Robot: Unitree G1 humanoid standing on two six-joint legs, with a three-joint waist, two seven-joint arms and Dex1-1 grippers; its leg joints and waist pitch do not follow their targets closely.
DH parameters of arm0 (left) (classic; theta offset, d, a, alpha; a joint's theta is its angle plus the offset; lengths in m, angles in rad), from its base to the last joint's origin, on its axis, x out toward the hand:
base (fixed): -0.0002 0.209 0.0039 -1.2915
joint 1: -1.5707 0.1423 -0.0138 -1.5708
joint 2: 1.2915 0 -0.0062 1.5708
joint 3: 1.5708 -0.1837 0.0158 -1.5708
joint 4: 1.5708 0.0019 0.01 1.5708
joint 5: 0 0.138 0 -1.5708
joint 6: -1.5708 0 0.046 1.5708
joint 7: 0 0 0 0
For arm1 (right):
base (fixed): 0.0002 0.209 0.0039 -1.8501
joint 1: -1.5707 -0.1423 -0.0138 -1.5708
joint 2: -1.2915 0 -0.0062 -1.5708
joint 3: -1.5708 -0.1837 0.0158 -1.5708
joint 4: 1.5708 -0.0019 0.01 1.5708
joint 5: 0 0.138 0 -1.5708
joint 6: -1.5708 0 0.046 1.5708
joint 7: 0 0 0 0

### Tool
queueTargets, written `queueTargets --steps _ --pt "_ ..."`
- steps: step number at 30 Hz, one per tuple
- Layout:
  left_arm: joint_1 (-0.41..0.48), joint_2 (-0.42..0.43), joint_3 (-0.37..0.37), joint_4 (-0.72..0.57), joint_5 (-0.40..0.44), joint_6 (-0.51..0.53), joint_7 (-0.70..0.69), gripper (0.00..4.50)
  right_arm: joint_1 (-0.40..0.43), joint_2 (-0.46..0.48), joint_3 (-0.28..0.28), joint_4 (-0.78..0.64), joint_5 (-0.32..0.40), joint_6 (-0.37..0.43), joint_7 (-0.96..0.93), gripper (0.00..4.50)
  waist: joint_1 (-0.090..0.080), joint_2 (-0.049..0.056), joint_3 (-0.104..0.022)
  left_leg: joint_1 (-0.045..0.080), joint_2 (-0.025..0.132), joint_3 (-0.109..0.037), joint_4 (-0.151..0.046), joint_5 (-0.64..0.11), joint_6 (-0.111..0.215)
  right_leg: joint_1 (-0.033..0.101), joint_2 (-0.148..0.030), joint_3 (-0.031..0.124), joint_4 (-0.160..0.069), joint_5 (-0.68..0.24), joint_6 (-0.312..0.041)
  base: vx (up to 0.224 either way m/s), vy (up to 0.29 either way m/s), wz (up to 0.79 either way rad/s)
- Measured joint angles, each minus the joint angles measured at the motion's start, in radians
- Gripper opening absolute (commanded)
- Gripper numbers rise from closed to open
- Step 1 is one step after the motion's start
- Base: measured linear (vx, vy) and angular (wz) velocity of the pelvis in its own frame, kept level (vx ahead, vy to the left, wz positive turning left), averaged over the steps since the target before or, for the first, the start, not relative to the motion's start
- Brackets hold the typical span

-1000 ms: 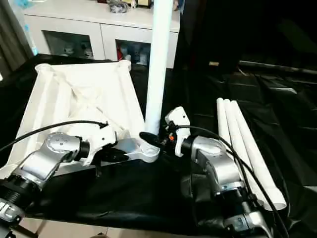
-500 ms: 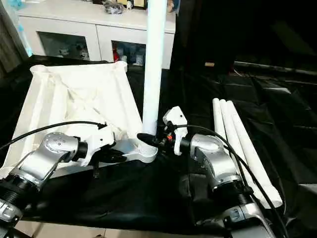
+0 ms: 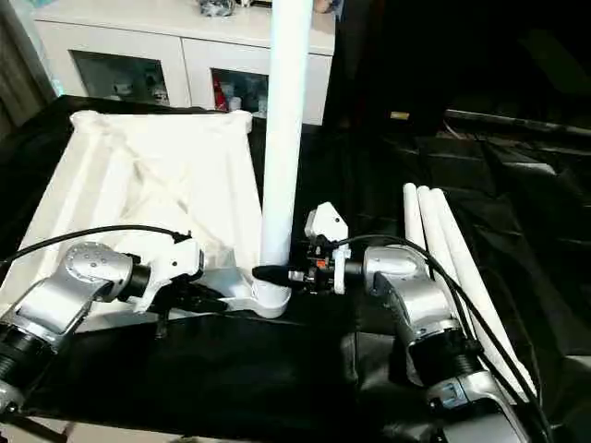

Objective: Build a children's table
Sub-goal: Insert table leg to table base

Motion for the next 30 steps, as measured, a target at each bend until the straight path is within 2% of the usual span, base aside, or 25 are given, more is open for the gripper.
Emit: queueTargets --steps 4,8,14,18,21,24,27,30 --pt "-0.001 -0.018 0.004 0.014 0.014 -0.013 0.022 0.0 -0.002 0.006 -0.001 0.015 -0.001 -0.016 -0.026 1.88 0.001 0.0 0.0 0.001 0.0 0.0 0.0 0.0 0.0 0.001 0.0 0.0 0.0 0.0 0.0 0.0 0.0 0.0" --pt "-0.016 -0.05 0.017 0.05 0.043 -0.005 0.107 0.0 -0.023 0.047 -0.014 0.071 -0.018 -0.032 -0.153 1.88 -0.006 0.0 0.0 0.005 0.0 0.0 0.0 0.0 0.0 0.003 0.0 0.0 0.001 0.001 -0.001 0.0 0.0 0.0" --pt "-0.026 -0.092 0.046 0.055 0.044 0.094 0.197 0.0 -0.042 0.128 -0.046 0.119 -0.042 -0.038 -0.353 1.88 -0.031 0.0 0.0 0.007 0.0 -0.001 0.0 0.0 0.0 -0.001 0.0 0.001 0.001 0.0 0.0 0.0 0.0 0.0" --pt "-0.037 -0.126 0.064 0.056 0.055 0.159 0.269 0.0 -0.106 0.203 -0.067 0.214 -0.05 -0.043 -0.513 1.88 -0.044 0.002 0.001 0.009 0.0 -0.003 0.0 0.0 -0.001 -0.004 0.0 0.001 0.0 0.001 -0.001 0.0 0.0 0.0" --pt "-0.06 -0.187 0.06 0.053 0.065 0.222 0.325 0.0 -0.178 0.259 -0.074 0.328 -0.09 -0.049 -0.701 1.88 -0.042 0.004 0.003 0.005 -0.001 -0.003 0.0 0.0 -0.001 -0.008 -0.001 0.002 -0.001 0.002 -0.003 0.0 0.0 0.0" --pt "-0.07 -0.237 0.058 0.025 0.072 0.307 0.393 0.0 -0.227 0.3 -0.086 0.425 -0.134 -0.07 -0.858 1.88 -0.027 0.006 0.004 0.003 -0.001 -0.001 0.0 0.0 -0.001 -0.008 -0.001 0.003 -0.002 0.009 -0.01 0.0 0.0 0.0" --pt "-0.088 -0.261 0.058 0.016 0.08 0.36 0.43 0.0 -0.255 0.315 -0.094 0.461 -0.142 -0.082 -0.931 1.88 -0.028 0.006 0.004 0.002 -0.001 -0.001 0.0 0.0 -0.001 -0.008 -0.001 0.003 -0.005 0.011 -0.007 0.0 0.0 0.0" --pt "-0.093 -0.294 0.058 0.02 0.099 0.362 0.485 0.0 -0.275 0.324 -0.102 0.5 -0.167 -0.119 -0.997 1.88 -0.028 0.005 0.003 0.0 -0.001 -0.001 -0.003 0.0 -0.001 -0.009 -0.001 0.002 -0.008 0.011 -0.006 0.0 0.0 0.0"
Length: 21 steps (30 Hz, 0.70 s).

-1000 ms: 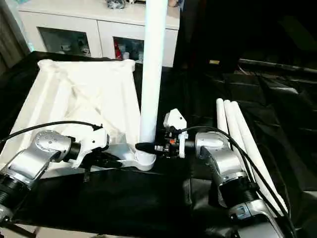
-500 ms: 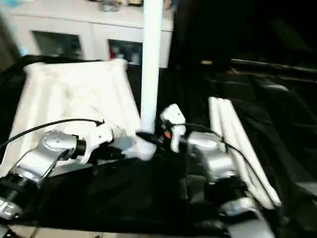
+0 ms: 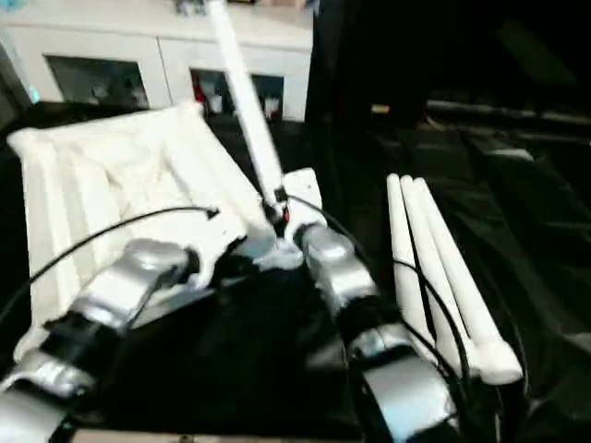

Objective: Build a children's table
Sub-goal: Insert table leg to table base

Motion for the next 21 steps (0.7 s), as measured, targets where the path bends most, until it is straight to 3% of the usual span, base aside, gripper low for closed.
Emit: queueTargets --steps 7,13,14,17,20,21 --pt "-0.005 0.014 -0.014 0.012 0.008 -0.065 0.012 0.0 -0.016 0.009 -0.051 0.038 0.015 -0.076 0.039 1.88 0.001 0.001 0.001 -0.01 0.002 0.0 -0.002 0.001 -0.001 -0.01 0.0 -0.003 0.0 0.002 0.003 0.0 0.0 0.0" --pt "0.016 0.073 -0.018 -0.004 0.011 -0.151 -0.019 0.0 0.012 -0.006 -0.094 -0.021 0.11 -0.08 0.204 1.88 -0.001 0.0 0.006 -0.014 0.003 0.0 -0.002 0.001 -0.001 -0.013 0.001 -0.004 0.0 0.002 0.004 0.0 0.0 0.0" --pt "0.02 0.081 -0.018 -0.012 0.011 -0.16 -0.028 0.29 0.015 -0.012 -0.094 -0.031 0.117 -0.079 0.222 1.88 0.0 -0.001 0.007 -0.016 0.003 0.0 -0.001 0.001 -0.001 -0.015 0.001 -0.004 0.0 0.002 0.004 0.0 0.0 0.0" --pt "0.041 0.105 -0.007 -0.057 0.004 -0.174 -0.061 0.57 0.024 -0.031 -0.106 -0.069 0.146 -0.071 0.295 1.88 0.002 -0.001 0.008 -0.029 0.004 0.0 0.002 0.004 0.004 -0.026 0.001 -0.005 0.002 0.002 0.004 0.0 0.0 0.0" --pt "0.076 0.141 0.041 -0.167 -0.072 -0.151 -0.137 0.65 0.051 -0.092 -0.127 -0.15 0.187 -0.028 0.399 1.88 0.005 -0.001 0.008 -0.036 0.006 0.0 0.011 0.001 0.009 -0.03 0.001 -0.007 0.007 0.002 0.004 0.0 0.0 0.0" --pt "0.089 0.151 0.077 -0.211 -0.126 -0.129 -0.17 0.88 0.066 -0.118 -0.127 -0.196 0.206 -0.006 0.451 1.88 0.005 -0.001 0.008 -0.037 0.006 0.0 0.013 0.0 0.011 -0.03 0.001 -0.007 0.007 0.002 0.004 0.0 0.0 0.0"
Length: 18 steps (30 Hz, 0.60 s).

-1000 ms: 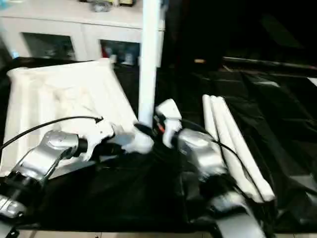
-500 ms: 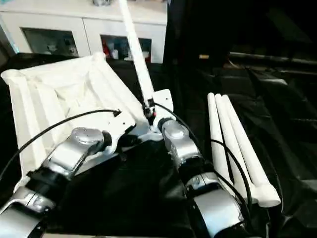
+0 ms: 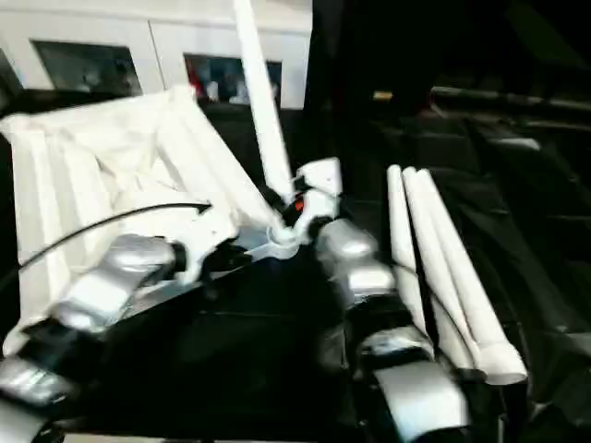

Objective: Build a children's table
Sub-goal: Insert table leg to table base

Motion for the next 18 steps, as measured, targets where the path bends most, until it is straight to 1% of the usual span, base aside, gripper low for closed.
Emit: queueTargets --steps 2,3,5,6,8,9,10,11,13,15,16,18 --pt "0.004 0.006 0.033 -0.031 -0.045 0.017 -0.025 1.02 0.004 -0.017 -0.006 -0.036 0.013 0.017 0.038 1.88 -0.002 0.0 0.0 0.0 0.0 0.0 0.003 0.0 0.0 0.0 0.0 0.0 0.003 0.0 0.0 0.0 0.0 0.0" --pt "0.009 0.004 0.061 -0.049 -0.102 0.036 -0.053 1.07 0.017 -0.025 -0.006 -0.077 0.033 0.037 0.073 1.88 -0.003 0.0 0.0 0.0 0.001 0.0 0.005 0.0 0.0 0.0 0.0 0.0 0.004 0.0 0.0 0.0 0.0 0.0" --pt "0.009 0.0 0.111 -0.074 -0.194 0.08 -0.091 1.31 0.043 -0.045 -0.004 -0.14 0.064 0.078 0.125 1.88 -0.003 -0.001 0.001 0.001 0.002 0.0 0.007 0.0 -0.002 0.001 0.0 0.0 0.006 0.0 0.0 0.0 0.0 0.0" --pt "-0.005 -0.016 0.163 -0.075 -0.245 0.106 -0.094 1.48 0.07 -0.067 -0.004 -0.186 0.087 0.11 0.157 1.88 -0.002 -0.002 0.003 0.003 0.002 0.001 0.007 -0.001 -0.008 0.002 0.0 0.0 0.007 0.0 -0.001 0.0 0.0 0.0" --pt "-0.035 -0.032 0.222 -0.067 -0.283 0.131 -0.078 1.52 0.091 -0.079 -0.005 -0.225 0.111 0.148 0.182 1.88 -0.002 -0.004 0.004 0.006 0.003 0.001 0.007 0.0 -0.009 0.005 0.0 0.0 0.009 0.002 -0.002 0.0 0.0 0.0" --pt "-0.063 -0.055 0.25 -0.049 -0.296 0.146 -0.052 1.62 0.107 -0.088 -0.006 -0.254 0.123 0.169 0.192 1.88 0.002 -0.004 0.004 0.007 0.003 0.001 0.007 0.0 -0.009 0.007 0.0 0.0 0.009 0.002 -0.002 0.0 0.0 0.0" --pt "-0.108 -0.098 0.292 -0.021 -0.314 0.169 -0.004 1.75 0.127 -0.093 -0.004 -0.291 0.138 0.195 0.211 1.88 0.007 -0.004 0.005 0.008 0.003 0.002 0.008 0.0 -0.01 0.008 -0.001 -0.001 0.009 0.003 -0.002 0.0 0.0 0.0" --pt "-0.138 -0.126 0.317 -0.006 -0.332 0.189 0.032 1.91 0.141 -0.092 0.002 -0.319 0.146 0.213 0.222 1.88 0.008 -0.004 0.005 0.008 0.003 0.003 0.008 0.0 -0.01 0.009 -0.001 -0.001 0.009 0.004 -0.003 0.0 0.0 0.0" --pt "-0.188 -0.173 0.358 0.02 -0.384 0.227 0.091 1.94 0.16 -0.089 0.014 -0.364 0.154 0.242 0.239 1.88 0.009 -0.004 0.005 0.009 0.003 0.003 0.009 0.002 -0.011 0.009 -0.002 0.0 0.009 0.006 -0.003 0.0 0.0 0.0" --pt "-0.215 -0.202 0.378 0.042 -0.427 0.252 0.124 2.18 0.179 -0.088 0.016 -0.399 0.164 0.265 0.242 1.88 0.01 -0.004 0.005 0.009 0.003 0.003 0.009 0.002 -0.011 0.009 -0.002 0.0 0.009 0.006 -0.003 0.0 0.0 0.0" --pt "-0.217 -0.207 0.379 0.05 -0.436 0.26 0.129 2.31 0.188 -0.088 0.015 -0.414 0.174 0.277 0.241 1.88 0.009 -0.004 0.005 0.009 0.003 0.003 0.009 0.002 -0.011 0.009 -0.002 0.0 0.009 0.007 -0.003 0.0 0.0 0.0" --pt "-0.217 -0.22 0.373 0.069 -0.434 0.263 0.129 2.35 0.199 -0.089 0.015 -0.439 0.187 0.307 0.238 1.88 0.01 -0.004 0.005 0.007 0.004 0.003 0.009 0.003 -0.01 0.007 -0.001 -0.001 0.009 0.006 -0.002 0.0 0.0 0.0"
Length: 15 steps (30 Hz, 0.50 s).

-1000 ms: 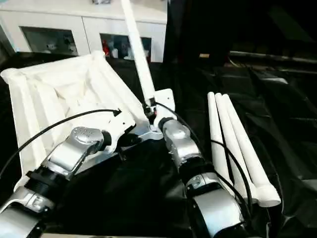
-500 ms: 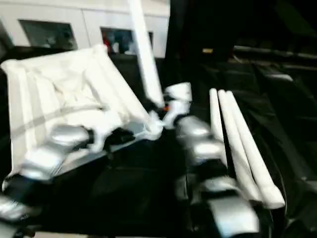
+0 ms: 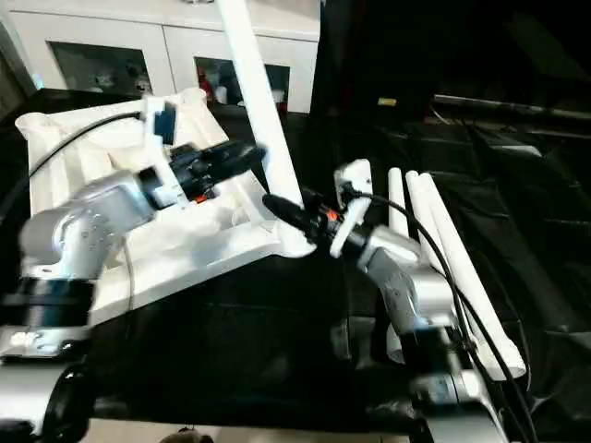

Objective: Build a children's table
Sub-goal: Insert table leg to table base

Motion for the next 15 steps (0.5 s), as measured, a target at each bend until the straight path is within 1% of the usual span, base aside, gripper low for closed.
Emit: queueTargets --steps 1,4,7,10,12,13,14,15 --pt "0.0 -0.009 -0.001 0.009 0.002 0.0 0.001 2.38 0.002 0.001 0.001 -0.007 0.0 0.011 -0.001 1.88 0.001 0.0 0.0 -0.001 0.0 0.0 0.0 0.001 0.001 -0.001 0.0 0.0 0.0 0.0 0.0 0.0 0.0 0.0" --pt "0.0 -0.03 0.002 0.022 0.001 0.012 0.011 2.75 0.014 0.002 0.002 -0.019 0.0 0.022 -0.005 1.88 0.004 0.0 0.0 -0.002 0.0 0.0 0.0 0.002 0.003 -0.002 0.0 0.0 -0.001 0.0 0.0 0.0 0.0 0.0" --pt "-0.001 -0.048 0.012 0.023 -0.033 0.04 0.036 2.82 0.028 0.004 0.018 -0.047 -0.001 0.034 -0.001 1.88 0.008 0.0 0.0 -0.003 0.0 0.0 0.0 0.002 0.003 -0.002 0.0 0.0 -0.002 0.0 0.0 0.0 0.0 0.0" --pt "-0.002 -0.051 0.022 0.023 -0.056 0.052 0.042 3.18 0.032 0.005 0.028 -0.066 -0.001 0.043 0.001 1.88 0.011 0.001 0.0 -0.003 0.0 0.0 0.0 0.002 0.002 -0.002 0.0 -0.001 -0.002 0.0 0.0 0.0 0.0 0.0" --pt "-0.004 -0.051 0.026 0.023 -0.064 0.058 0.041 3.19 0.036 0.005 0.03 -0.081 -0.002 0.051 0.002 1.88 0.011 0.001 0.0 -0.002 0.0 0.0 0.0 0.002 0.002 -0.001 0.0 -0.001 -0.002 0.0 0.0 0.0 0.0 0.0" --pt "-0.004 -0.052 0.029 0.023 -0.069 0.062 0.04 3.26 0.037 0.005 0.031 -0.082 -0.003 0.053 0.004 1.88 0.011 0.001 0.0 -0.002 0.0 0.0 0.0 0.002 0.002 0.0 0.0 -0.001 -0.002 0.0 0.0 0.0 0.0 0.0" --pt "-0.004 -0.053 0.032 0.023 -0.07 0.066 0.04 3.5 0.038 0.005 0.031 -0.082 -0.003 0.054 0.005 1.88 0.012 0.001 0.0 -0.002 0.0 0.0 0.001 0.002 0.002 0.0 0.0 -0.001 -0.002 0.0 0.0 0.0 0.0 0.0" --pt "-0.004 -0.056 0.039 0.023 -0.08 0.076 0.04 3.5 0.043 0.005 0.032 -0.084 -0.004 0.054 0.004 1.88 0.013 0.001 0.0 -0.002 0.0 0.0 0.001 0.002 0.002 0.0 0.0 -0.001 -0.002 0.0 0.001 0.0 0.0 0.0"
